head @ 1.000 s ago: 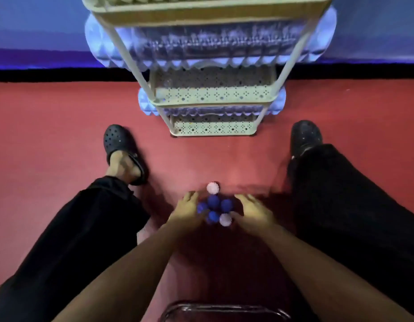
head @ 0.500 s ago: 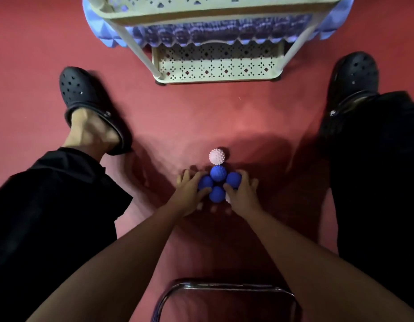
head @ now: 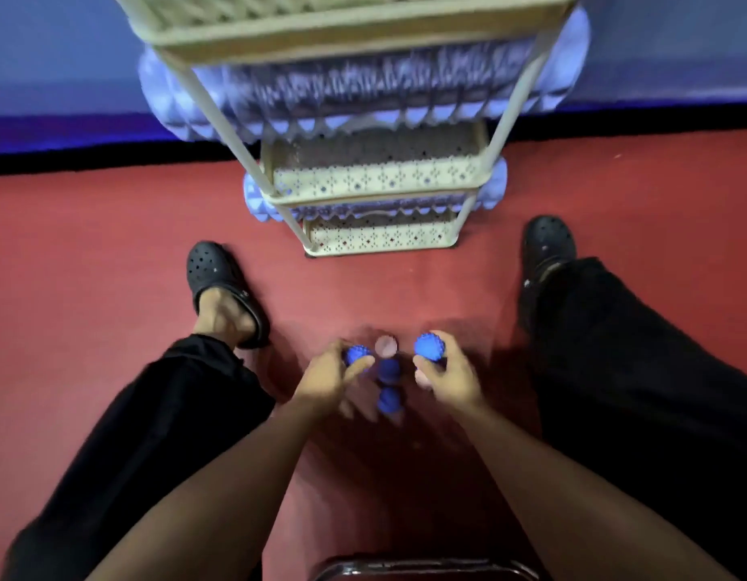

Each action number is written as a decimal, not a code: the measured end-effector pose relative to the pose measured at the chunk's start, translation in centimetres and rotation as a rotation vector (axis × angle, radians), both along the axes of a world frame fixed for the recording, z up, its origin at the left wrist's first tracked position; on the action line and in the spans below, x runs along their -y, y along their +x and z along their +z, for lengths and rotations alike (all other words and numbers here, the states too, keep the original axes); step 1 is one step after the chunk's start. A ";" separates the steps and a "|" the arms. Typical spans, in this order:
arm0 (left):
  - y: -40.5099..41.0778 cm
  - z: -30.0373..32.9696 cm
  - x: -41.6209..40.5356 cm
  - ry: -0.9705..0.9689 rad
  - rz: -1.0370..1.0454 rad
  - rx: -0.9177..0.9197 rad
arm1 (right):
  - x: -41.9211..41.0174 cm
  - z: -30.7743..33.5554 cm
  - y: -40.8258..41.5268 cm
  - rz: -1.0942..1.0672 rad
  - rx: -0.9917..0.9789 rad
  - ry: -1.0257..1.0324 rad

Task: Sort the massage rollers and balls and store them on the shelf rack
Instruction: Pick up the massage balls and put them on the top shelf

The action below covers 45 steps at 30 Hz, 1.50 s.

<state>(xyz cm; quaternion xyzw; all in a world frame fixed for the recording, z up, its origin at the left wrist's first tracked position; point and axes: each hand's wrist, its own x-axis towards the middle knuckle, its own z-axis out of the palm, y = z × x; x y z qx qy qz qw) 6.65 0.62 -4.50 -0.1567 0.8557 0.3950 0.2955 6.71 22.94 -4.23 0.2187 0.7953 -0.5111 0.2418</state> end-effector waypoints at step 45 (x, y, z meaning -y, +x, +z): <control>-26.1 81.4 -0.3 -0.056 0.095 -1.341 | 5.7 80.5 -27.6 0.299 -1.343 0.303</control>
